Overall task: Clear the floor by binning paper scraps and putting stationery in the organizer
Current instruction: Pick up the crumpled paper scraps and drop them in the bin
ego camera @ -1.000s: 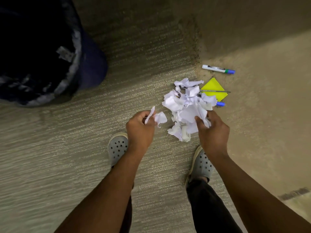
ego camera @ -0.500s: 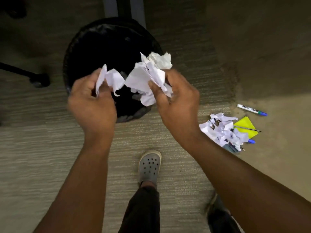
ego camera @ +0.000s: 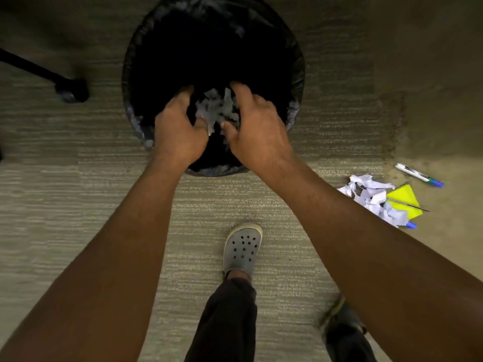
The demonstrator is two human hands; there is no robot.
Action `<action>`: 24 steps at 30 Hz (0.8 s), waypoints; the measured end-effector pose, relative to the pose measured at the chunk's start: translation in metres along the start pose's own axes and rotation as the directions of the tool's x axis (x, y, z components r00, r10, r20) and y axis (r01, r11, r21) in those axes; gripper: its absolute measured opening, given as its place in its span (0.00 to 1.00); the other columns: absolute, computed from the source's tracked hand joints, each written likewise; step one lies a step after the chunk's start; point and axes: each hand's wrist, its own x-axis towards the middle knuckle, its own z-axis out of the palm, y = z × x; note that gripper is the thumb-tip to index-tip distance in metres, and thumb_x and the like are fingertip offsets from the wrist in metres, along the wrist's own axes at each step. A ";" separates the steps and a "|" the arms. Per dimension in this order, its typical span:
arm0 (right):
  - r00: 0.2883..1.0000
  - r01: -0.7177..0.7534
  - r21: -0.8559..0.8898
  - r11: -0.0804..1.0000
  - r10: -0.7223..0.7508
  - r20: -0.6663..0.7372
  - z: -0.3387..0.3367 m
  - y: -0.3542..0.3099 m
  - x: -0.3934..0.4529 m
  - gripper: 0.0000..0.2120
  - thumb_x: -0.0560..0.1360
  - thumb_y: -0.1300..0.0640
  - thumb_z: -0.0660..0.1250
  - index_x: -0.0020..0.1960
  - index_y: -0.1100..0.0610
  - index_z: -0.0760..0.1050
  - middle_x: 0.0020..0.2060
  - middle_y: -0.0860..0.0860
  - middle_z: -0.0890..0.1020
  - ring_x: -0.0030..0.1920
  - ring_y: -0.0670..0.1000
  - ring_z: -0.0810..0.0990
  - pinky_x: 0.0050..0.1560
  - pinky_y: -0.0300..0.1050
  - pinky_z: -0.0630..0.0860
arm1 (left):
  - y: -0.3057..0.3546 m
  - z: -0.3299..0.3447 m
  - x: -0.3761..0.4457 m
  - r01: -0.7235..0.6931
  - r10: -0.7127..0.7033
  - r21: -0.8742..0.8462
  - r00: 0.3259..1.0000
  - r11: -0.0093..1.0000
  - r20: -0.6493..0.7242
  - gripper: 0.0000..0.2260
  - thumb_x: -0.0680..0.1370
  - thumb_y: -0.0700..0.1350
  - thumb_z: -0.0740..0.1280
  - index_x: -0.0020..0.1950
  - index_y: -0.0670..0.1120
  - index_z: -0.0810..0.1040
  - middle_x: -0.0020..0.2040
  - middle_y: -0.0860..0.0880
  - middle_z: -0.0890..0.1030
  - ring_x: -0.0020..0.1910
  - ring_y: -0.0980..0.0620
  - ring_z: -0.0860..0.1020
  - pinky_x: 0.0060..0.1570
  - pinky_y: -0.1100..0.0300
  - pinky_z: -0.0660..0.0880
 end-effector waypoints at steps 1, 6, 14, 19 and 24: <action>1.000 0.017 0.018 1.000 -0.017 -0.021 -0.001 0.001 -0.004 0.30 0.76 0.53 0.68 0.74 0.55 0.61 0.64 0.57 0.74 0.65 0.57 0.71 0.60 0.47 0.72 | -0.001 0.001 -0.003 -0.019 0.019 -0.006 1.000 1.000 -0.004 0.24 0.77 0.41 0.64 0.74 0.47 0.67 0.70 0.48 0.74 0.67 0.54 0.72 0.66 0.64 0.68; 0.990 0.085 0.065 0.994 -0.077 -0.117 -0.009 0.011 -0.034 0.24 0.78 0.52 0.64 0.71 0.59 0.66 0.66 0.56 0.74 0.67 0.55 0.69 0.65 0.46 0.69 | 0.013 0.009 -0.036 -0.131 0.120 -0.186 0.990 0.974 -0.067 0.19 0.80 0.40 0.62 0.72 0.45 0.71 0.73 0.47 0.71 0.74 0.55 0.66 0.74 0.61 0.63; 0.937 0.017 0.171 0.985 0.044 -0.348 -0.023 0.076 -0.126 0.16 0.79 0.56 0.64 0.63 0.63 0.74 0.62 0.57 0.77 0.64 0.54 0.74 0.64 0.45 0.71 | 0.054 0.059 -0.122 -0.376 0.341 -0.274 0.925 0.885 -0.167 0.12 0.81 0.38 0.62 0.63 0.39 0.78 0.63 0.45 0.79 0.65 0.55 0.75 0.64 0.59 0.74; 0.896 -0.129 0.227 0.965 0.212 -0.391 -0.017 0.147 -0.190 0.11 0.77 0.58 0.64 0.57 0.61 0.77 0.58 0.55 0.78 0.62 0.51 0.76 0.62 0.48 0.74 | 0.063 0.118 -0.163 -0.277 0.299 -0.352 0.954 0.894 0.010 0.13 0.80 0.39 0.63 0.63 0.41 0.78 0.62 0.47 0.78 0.61 0.54 0.78 0.57 0.55 0.79; 0.841 -0.387 0.220 0.895 0.441 -0.313 -0.001 0.225 -0.241 0.12 0.75 0.57 0.65 0.57 0.60 0.75 0.55 0.56 0.78 0.56 0.56 0.77 0.53 0.57 0.76 | 0.049 0.193 -0.185 -0.200 0.263 -0.246 0.930 0.949 0.258 0.15 0.78 0.40 0.66 0.65 0.43 0.77 0.63 0.47 0.77 0.61 0.51 0.77 0.59 0.49 0.77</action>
